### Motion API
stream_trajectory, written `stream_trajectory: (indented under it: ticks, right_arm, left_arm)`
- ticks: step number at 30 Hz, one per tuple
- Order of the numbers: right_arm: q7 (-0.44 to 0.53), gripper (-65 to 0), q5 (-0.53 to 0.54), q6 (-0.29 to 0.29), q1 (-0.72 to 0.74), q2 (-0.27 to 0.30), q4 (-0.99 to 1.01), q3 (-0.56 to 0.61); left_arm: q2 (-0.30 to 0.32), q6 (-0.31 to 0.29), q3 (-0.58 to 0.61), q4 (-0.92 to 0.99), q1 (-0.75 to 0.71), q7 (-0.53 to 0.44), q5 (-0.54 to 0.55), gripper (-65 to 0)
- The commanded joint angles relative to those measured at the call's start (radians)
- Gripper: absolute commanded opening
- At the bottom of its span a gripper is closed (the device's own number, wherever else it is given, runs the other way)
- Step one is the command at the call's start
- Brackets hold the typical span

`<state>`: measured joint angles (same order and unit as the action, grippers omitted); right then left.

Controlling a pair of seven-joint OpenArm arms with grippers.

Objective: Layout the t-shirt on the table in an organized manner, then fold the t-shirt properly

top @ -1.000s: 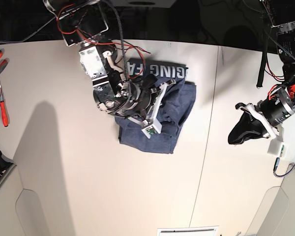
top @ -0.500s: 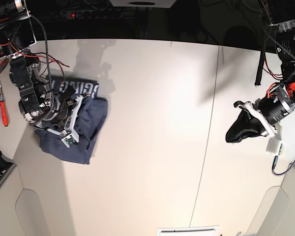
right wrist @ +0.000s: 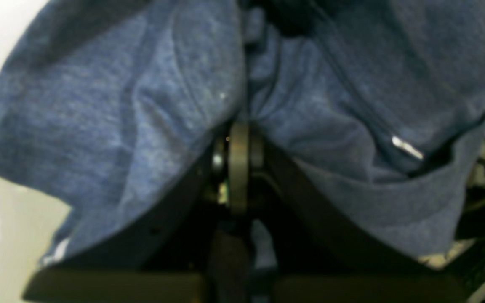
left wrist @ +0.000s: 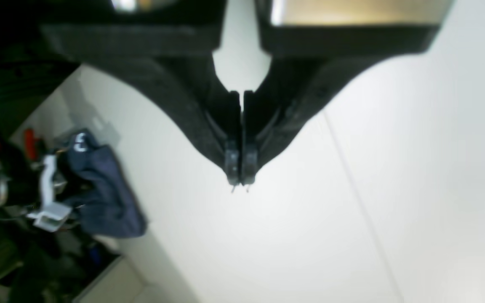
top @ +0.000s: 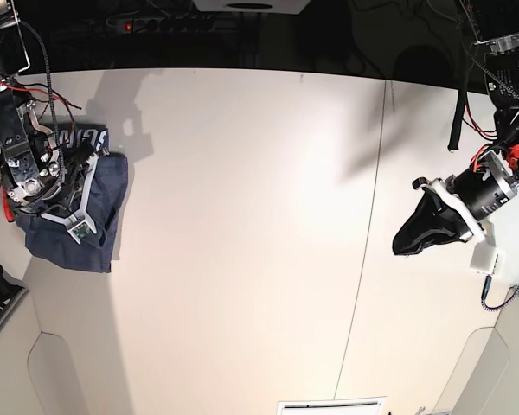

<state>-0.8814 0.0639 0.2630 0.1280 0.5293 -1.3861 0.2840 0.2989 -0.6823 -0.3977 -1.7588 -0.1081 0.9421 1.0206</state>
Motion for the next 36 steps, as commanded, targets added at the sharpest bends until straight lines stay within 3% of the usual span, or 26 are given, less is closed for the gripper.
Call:
stream_trajectory:
  ticks: [1, 7, 12, 18, 23, 25, 28, 31, 34, 36]
  right_arm:
    - [-0.016, -65.0, 0.008, -0.006, 0.008, 0.013, -0.061, -0.021]
    - [-0.006, -65.0, 0.023, -0.051, 0.004, 0.013, -0.392, -0.157]
    - [-0.020, -65.0, 0.025, -0.051, -0.092, 0.013, -0.467, -0.254]
    - [-0.071, -65.0, 0.038, -0.050, -0.394, 0.013, -0.581, -0.360]
    - [-0.091, -65.0, 0.069, -0.050, -0.684, 0.013, -0.695, -0.428]
    - [-0.112, -65.0, 0.110, -0.037, -0.787, 0.013, -0.714, -0.428]
    - [-0.157, -65.0, 0.184, 0.032, -0.929, 0.013, -0.697, -0.428]
    - [-0.154, -65.0, 0.214, 0.078, -1.038, 0.013, -0.631, -0.428]
    - [-0.056, -65.0, 0.255, 0.151, -1.072, 0.013, -0.509, -0.425]
    - [0.059, -65.0, 0.284, 0.190, -1.064, 0.013, -0.394, -0.418]
  left_arm:
    - [0.012, -0.016, -0.005, -0.025, 0.014, -0.025, 0.035, -65.0]
    - [0.012, -0.016, -0.058, -0.115, 0.016, -0.025, 0.039, -65.0]
    - [0.035, -0.016, -0.257, -0.191, -0.050, 0.032, 0.045, -65.0]
    - [0.030, -0.016, -0.530, -0.190, -0.341, 0.070, 0.068, -65.0]
    - [0.031, -0.016, -0.643, -0.188, -0.597, 0.127, 0.068, -65.0]
    - [0.034, -0.016, -0.646, -0.183, -0.697, 0.140, 0.068, -65.0]
    - [0.040, -0.016, -0.618, -0.142, -0.853, 0.142, 0.081, -65.0]
    - [0.102, -0.016, -0.513, -0.053, -0.993, 0.105, 0.111, -65.0]
    - [0.189, -0.016, -0.357, 0.074, -1.071, -0.060, 0.101, -65.0]
    - [0.227, -0.016, -0.247, 0.169, -1.071, -0.224, 0.059, -65.0]
